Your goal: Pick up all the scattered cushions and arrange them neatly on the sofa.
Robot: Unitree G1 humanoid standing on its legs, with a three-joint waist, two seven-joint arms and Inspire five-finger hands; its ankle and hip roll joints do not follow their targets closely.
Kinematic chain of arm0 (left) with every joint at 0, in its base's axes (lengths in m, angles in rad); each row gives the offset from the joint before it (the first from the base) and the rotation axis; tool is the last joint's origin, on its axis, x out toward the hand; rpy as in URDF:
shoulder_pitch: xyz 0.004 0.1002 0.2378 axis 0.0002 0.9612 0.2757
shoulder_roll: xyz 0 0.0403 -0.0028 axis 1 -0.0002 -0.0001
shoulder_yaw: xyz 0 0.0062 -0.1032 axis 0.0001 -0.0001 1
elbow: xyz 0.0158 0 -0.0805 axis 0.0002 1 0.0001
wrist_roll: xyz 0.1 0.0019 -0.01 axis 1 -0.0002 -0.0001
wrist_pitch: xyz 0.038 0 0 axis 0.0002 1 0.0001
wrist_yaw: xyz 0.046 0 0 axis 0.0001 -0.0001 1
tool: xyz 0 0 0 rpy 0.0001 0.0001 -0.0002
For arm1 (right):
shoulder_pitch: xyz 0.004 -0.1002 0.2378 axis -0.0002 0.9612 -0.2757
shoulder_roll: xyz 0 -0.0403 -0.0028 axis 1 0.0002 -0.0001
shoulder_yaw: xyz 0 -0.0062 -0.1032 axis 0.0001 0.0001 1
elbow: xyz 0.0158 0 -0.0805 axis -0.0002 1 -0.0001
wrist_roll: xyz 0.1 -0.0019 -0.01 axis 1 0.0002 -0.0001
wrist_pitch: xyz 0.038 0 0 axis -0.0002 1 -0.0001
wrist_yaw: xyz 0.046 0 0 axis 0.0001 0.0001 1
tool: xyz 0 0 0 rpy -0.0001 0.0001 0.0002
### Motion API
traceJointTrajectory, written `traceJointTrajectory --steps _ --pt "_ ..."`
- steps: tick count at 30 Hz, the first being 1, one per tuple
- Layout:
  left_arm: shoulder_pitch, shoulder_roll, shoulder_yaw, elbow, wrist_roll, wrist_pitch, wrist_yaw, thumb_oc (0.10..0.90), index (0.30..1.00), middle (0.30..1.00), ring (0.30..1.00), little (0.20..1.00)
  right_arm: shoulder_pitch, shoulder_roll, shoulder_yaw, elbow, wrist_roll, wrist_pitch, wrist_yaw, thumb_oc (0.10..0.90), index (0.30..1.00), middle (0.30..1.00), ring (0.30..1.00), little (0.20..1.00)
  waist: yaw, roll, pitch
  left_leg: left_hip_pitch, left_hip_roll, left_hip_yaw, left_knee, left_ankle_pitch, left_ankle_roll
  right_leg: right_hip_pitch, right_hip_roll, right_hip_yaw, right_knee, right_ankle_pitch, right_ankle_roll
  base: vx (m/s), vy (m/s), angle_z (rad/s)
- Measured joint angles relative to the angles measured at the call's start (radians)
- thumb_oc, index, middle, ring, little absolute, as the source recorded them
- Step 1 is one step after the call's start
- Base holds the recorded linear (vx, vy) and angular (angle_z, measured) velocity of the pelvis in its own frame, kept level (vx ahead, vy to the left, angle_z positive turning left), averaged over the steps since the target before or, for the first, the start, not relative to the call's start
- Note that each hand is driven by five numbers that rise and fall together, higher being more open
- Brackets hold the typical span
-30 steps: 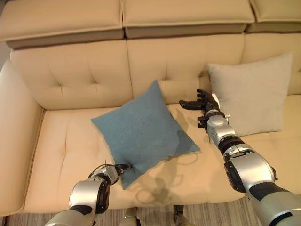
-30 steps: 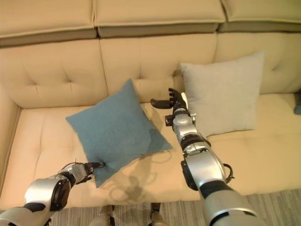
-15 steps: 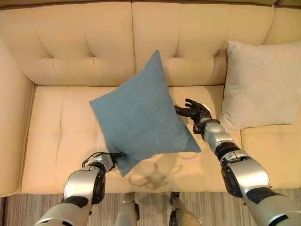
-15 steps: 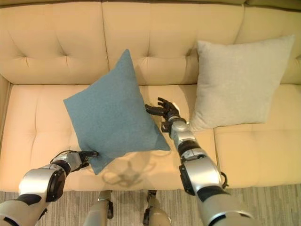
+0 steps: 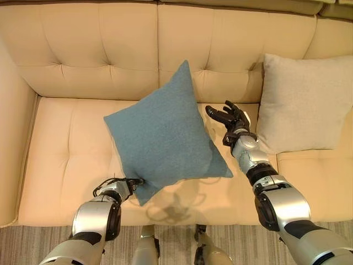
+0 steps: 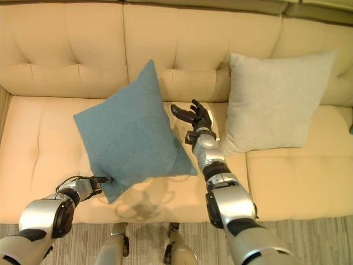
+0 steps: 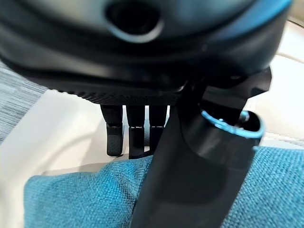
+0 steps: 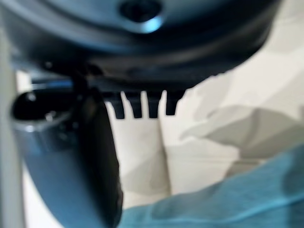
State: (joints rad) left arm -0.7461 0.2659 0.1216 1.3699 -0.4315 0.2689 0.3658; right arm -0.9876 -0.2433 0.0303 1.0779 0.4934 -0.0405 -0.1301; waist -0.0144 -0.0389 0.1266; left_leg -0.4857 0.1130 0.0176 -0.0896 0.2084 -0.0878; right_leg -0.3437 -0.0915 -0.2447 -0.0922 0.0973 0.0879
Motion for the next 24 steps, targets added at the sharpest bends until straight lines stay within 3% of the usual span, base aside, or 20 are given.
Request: traceJointTrajectory --steps 5,12,15,18,23,24 --pt "0.054 -0.002 0.001 -0.096 -0.025 0.005 0.012 0.800 0.900 0.900 0.900 0.900 0.003 -0.004 -0.001 0.001 0.059 0.024 0.067 0.800 0.900 0.900 0.900 0.900 0.003 -0.009 0.022 0.023 0.001 0.000 0.000 0.000 0.000 0.023 0.000 0.000 0.000 -0.001 0.001 0.00 -0.013 0.00" --pt "0.080 -0.001 0.012 -0.215 -0.088 0.093 0.016 0.800 0.900 0.900 0.900 0.900 0.009 -0.003 0.007 0.009 0.067 0.081 0.178 0.800 0.900 0.900 0.900 0.900 0.035 -0.002 0.030 0.030 0.008 -0.004 0.000 0.002 -0.001 0.032 0.009 -0.003 0.000 0.000 0.000 0.00 -0.003 0.00" --pt "0.085 -0.001 0.008 -0.247 -0.098 0.119 0.014 0.800 0.900 0.900 0.900 0.900 0.010 -0.003 0.058 0.018 0.061 0.114 0.204 0.800 0.900 0.900 0.900 0.900 0.047 -0.002 0.030 0.030 0.012 -0.013 0.000 0.004 -0.004 0.036 0.014 -0.011 0.000 -0.001 -0.002 -0.01 -0.027 0.05" --pt "0.085 -0.001 0.008 -0.249 -0.099 0.120 0.002 0.800 0.900 0.900 0.900 0.900 0.013 -0.004 0.055 0.021 0.061 0.129 0.226 0.800 0.900 0.900 0.900 0.900 0.053 -0.002 0.030 0.030 0.012 -0.022 0.000 0.006 -0.006 0.039 0.015 -0.017 0.000 -0.001 -0.002 0.00 -0.009 0.04" --pt "0.084 -0.001 0.005 -0.238 -0.066 0.120 -0.033 0.800 0.900 0.900 0.900 0.900 0.013 -0.020 0.055 0.052 0.056 0.159 0.356 0.800 0.900 0.900 0.900 0.900 0.055 -0.001 0.030 0.038 0.012 -0.027 0.000 0.006 -0.007 0.052 0.015 -0.027 -0.001 -0.004 -0.003 0.01 -0.006 0.04" --pt "0.083 0.002 0.005 -0.232 -0.055 0.120 -0.042 0.800 0.900 0.900 0.900 0.900 0.013 -0.027 0.087 0.054 0.037 0.165 0.381 0.569 0.554 0.554 0.554 0.554 0.054 -0.001 0.029 0.039 0.012 -0.026 0.000 0.006 -0.007 0.053 0.016 -0.027 -0.001 -0.004 -0.004 0.00 0.000 0.00"
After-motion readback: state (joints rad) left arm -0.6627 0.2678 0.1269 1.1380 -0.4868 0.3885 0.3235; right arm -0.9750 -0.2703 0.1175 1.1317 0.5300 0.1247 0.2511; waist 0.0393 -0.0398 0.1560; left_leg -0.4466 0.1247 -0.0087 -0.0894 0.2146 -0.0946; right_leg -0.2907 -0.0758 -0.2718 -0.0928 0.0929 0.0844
